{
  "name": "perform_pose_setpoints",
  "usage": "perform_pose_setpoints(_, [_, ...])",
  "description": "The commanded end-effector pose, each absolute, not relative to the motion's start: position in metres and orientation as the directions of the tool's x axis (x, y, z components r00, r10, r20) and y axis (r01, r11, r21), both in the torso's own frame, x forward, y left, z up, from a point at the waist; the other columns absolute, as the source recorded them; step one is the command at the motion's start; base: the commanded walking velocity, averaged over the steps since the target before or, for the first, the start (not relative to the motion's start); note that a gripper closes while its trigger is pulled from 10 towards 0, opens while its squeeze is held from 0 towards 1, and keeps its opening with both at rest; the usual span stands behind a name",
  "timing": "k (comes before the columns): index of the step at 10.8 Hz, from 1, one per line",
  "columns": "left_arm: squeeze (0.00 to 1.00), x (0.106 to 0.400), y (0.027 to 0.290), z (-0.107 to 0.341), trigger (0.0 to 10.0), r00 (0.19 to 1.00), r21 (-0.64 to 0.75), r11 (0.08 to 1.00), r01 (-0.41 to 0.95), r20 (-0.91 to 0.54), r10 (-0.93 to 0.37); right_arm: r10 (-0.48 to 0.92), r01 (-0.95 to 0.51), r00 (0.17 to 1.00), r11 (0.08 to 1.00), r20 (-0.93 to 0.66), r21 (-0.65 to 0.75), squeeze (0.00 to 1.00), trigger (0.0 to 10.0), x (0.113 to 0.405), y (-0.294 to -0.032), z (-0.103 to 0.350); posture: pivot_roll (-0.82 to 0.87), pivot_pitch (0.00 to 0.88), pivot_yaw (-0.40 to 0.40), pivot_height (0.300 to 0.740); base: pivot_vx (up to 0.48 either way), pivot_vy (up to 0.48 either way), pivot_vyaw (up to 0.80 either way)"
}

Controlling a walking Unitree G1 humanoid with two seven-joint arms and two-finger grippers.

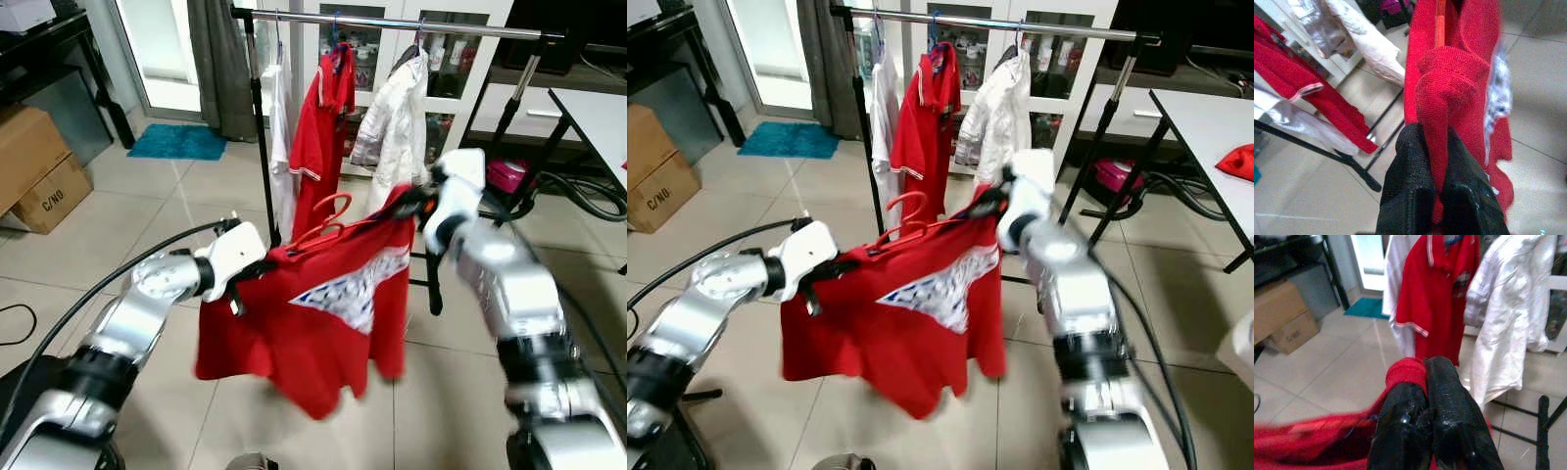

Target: Hang hanger

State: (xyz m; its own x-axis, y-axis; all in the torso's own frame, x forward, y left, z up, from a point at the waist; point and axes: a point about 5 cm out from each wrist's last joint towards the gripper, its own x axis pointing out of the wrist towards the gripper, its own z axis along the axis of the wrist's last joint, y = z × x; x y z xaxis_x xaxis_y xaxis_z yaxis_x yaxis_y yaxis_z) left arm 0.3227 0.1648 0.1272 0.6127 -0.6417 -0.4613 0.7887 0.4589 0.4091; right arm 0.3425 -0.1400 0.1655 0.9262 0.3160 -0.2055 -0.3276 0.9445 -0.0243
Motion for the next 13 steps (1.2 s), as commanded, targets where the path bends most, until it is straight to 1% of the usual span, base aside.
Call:
perform_pose_setpoints(1, [0.00,0.329,0.163,0.137,0.0,0.644,0.450,0.469,0.760,-0.422,-0.638,0.326,-0.342,0.920,0.939,-0.217,-0.040,0.00,0.0,0.337,-0.135,0.165,0.05,0.000,0.009,0.740,0.000,0.000,0.00])
perform_pose_setpoints(2, [0.00,0.330,0.162,0.140,0.0,0.647,0.448,0.477,0.757,-0.407,-0.645,0.326,-0.345,0.914,0.938,-0.241,-0.038,0.00,0.0,0.333,-0.132,0.158,0.04,0.000,0.011,0.740,0.000,0.000,0.00])
perform_pose_setpoints(3, [0.00,0.330,0.158,0.141,0.0,0.632,0.435,0.471,0.768,-0.394,-0.667,0.341,-0.356,0.904,0.934,-0.257,-0.013,0.00,0.0,0.326,-0.122,0.150,0.04,0.000,0.016,0.740,0.000,0.000,0.00])
perform_pose_setpoints(4, [0.00,0.330,0.157,0.141,0.0,0.628,0.433,0.468,0.771,-0.392,-0.672,0.344,-0.358,0.902,0.933,-0.260,-0.009,0.00,0.0,0.326,-0.120,0.149,0.04,0.000,0.016,0.740,0.000,0.000,0.00])
perform_pose_setpoints(5, [0.00,0.326,0.150,0.138,0.0,0.582,0.412,0.429,0.804,-0.400,-0.708,0.316,-0.319,0.910,0.947,-0.267,0.034,0.00,0.0,0.325,-0.117,0.146,0.05,0.000,0.018,0.740,0.000,0.000,0.00])
perform_pose_setpoints(6, [0.00,0.324,0.151,0.136,0.0,0.571,0.408,0.416,0.813,-0.416,-0.707,0.299,-0.294,0.924,0.954,-0.237,0.058,0.00,0.0,0.328,-0.120,0.153,0.05,0.000,0.021,0.740,0.000,0.000,0.00])
perform_pose_setpoints(8, [0.00,0.326,0.155,0.136,0.0,0.589,0.418,0.428,0.801,-0.424,-0.688,0.318,-0.313,0.921,0.948,-0.226,0.059,0.00,0.0,0.326,-0.118,0.159,0.05,0.000,0.022,0.740,0.000,0.000,0.00])
perform_pose_setpoints(10, [0.00,0.329,0.156,0.138,0.0,0.601,0.425,0.438,0.792,-0.419,-0.681,0.351,-0.343,0.905,0.936,-0.239,0.077,0.00,0.0,0.318,-0.107,0.157,0.05,0.000,0.023,0.740,0.000,0.000,0.00])
perform_pose_setpoints(11, [0.00,0.331,0.157,0.139,0.0,0.609,0.429,0.445,0.786,-0.414,-0.677,0.347,-0.344,0.902,0.937,-0.257,0.058,0.00,10.0,0.317,-0.105,0.153,0.06,0.000,0.025,0.740,0.000,0.000,0.00])
perform_pose_setpoints(12, [0.00,0.332,0.158,0.141,0.0,0.616,0.430,0.454,0.781,-0.407,-0.674,0.348,-0.348,0.897,0.936,-0.273,0.052,1.00,10.0,0.316,-0.104,0.150,0.06,0.000,0.026,0.740,0.000,0.000,0.00])
perform_pose_setpoints(13, [0.00,0.334,0.162,0.143,0.0,0.629,0.437,0.465,0.770,-0.404,-0.664,0.336,-0.350,0.894,0.937,-0.296,0.007,1.00,10.0,0.315,-0.110,0.148,0.05,0.000,0.027,0.740,0.000,0.000,0.00])
